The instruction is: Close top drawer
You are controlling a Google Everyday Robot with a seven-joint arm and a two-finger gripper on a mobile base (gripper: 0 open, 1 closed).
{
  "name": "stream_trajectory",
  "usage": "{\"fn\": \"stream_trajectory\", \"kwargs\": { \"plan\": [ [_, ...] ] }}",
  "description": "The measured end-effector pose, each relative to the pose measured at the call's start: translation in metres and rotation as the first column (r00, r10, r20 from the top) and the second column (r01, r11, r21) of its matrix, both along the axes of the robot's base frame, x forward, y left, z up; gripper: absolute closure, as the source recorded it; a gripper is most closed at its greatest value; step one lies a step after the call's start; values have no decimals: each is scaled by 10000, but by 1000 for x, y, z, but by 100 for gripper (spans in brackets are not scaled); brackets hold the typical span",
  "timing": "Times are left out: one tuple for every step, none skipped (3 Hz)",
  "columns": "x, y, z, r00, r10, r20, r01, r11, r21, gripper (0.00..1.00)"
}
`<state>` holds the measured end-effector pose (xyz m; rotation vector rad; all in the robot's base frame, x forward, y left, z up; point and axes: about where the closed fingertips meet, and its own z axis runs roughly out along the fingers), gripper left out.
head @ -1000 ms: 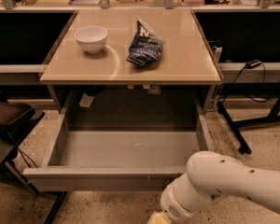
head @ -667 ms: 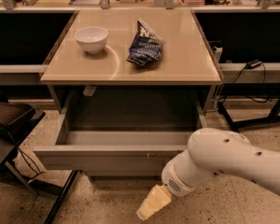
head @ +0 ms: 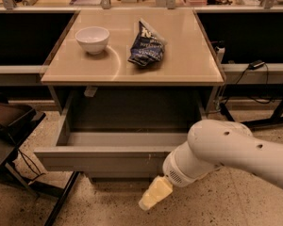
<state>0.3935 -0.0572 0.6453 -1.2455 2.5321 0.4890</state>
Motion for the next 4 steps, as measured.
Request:
{"fn": "stream_trajectory", "kwargs": {
  "plan": [
    [17, -1, 17, 9992, 24, 401, -13, 9996, -275, 0],
    [54, 20, 46, 9964, 203, 827, -160, 9985, -523, 0],
    [87, 39, 49, 9977, 244, 629, -214, 9986, -474, 0],
    [118, 71, 73, 9938, 427, 1031, -424, 9991, -53, 0]
  ]
}}
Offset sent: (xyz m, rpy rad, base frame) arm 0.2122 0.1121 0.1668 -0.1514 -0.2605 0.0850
